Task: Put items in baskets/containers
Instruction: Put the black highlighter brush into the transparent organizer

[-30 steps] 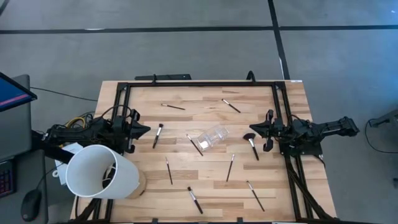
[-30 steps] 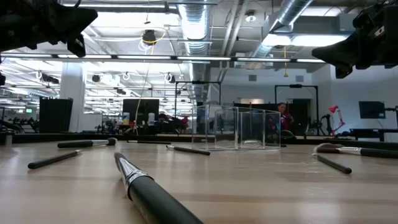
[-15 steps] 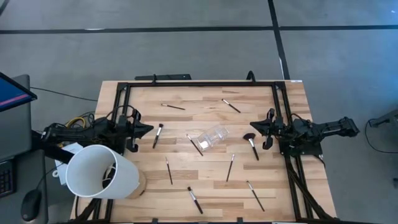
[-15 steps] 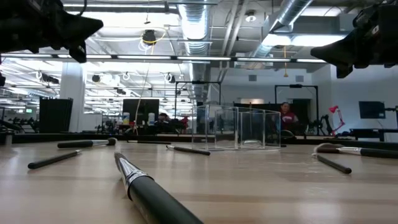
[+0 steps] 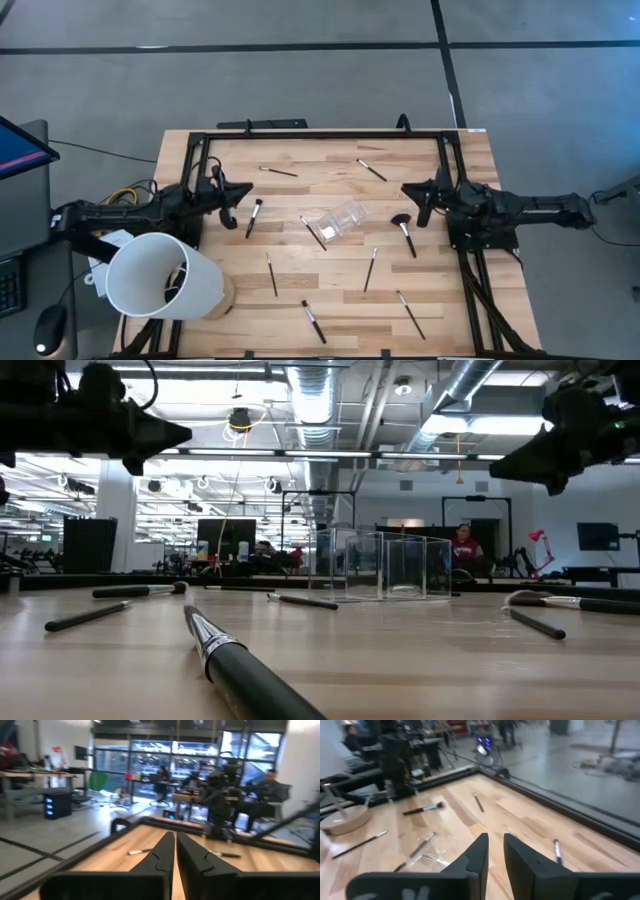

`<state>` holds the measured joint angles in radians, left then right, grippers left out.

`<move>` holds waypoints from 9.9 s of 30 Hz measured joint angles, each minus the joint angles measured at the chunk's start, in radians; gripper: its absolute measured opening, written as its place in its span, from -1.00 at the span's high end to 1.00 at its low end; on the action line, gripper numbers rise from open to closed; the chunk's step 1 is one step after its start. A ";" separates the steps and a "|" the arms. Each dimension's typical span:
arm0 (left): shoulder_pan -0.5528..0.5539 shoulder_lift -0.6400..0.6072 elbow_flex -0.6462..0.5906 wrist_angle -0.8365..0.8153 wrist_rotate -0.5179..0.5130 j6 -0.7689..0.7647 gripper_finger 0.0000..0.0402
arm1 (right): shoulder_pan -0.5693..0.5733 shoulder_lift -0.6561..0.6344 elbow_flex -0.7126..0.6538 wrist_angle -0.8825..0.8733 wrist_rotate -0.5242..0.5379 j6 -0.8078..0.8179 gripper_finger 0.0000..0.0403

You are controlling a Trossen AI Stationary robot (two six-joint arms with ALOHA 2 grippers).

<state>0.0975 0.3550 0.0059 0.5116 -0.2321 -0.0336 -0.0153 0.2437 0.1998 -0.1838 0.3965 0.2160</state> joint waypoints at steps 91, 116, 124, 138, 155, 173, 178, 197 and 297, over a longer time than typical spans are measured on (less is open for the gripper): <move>0.077 0.183 0.113 0.066 0.016 0.006 0.71 | 0.179 1.054 0.334 -0.601 -0.263 0.806 0.57; 0.077 0.182 0.113 0.066 0.016 0.003 0.71 | 0.225 0.989 0.334 -0.597 -0.125 0.726 0.71; 0.076 0.182 0.113 0.065 0.016 0.002 0.71 | 0.355 0.788 0.334 -0.544 0.079 0.779 0.71; 0.076 0.182 0.113 0.065 0.016 -0.002 0.71 | 0.465 0.711 0.335 -0.019 0.434 0.307 0.71; 0.076 0.182 0.113 0.070 0.016 -0.002 0.71 | 0.322 0.951 0.335 0.630 0.246 -0.149 0.71; 0.076 0.182 0.113 0.072 0.016 -0.001 0.71 | 0.174 1.262 0.335 1.148 -0.116 -0.224 0.71; 0.076 0.182 0.113 0.072 0.016 -0.001 0.71 | 0.156 1.295 0.337 1.196 -0.143 -0.206 0.71; 0.076 0.183 0.113 0.073 0.016 -0.001 0.71 | 0.150 1.334 0.339 1.231 -0.163 -0.188 0.71; 0.076 0.183 0.112 0.073 0.016 -0.009 0.71 | 0.136 1.678 0.342 1.599 -0.130 -0.161 0.71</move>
<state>0.1738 0.5377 0.1177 0.5842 -0.2161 -0.0422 0.1207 1.9217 0.5419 1.4157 0.2661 0.0551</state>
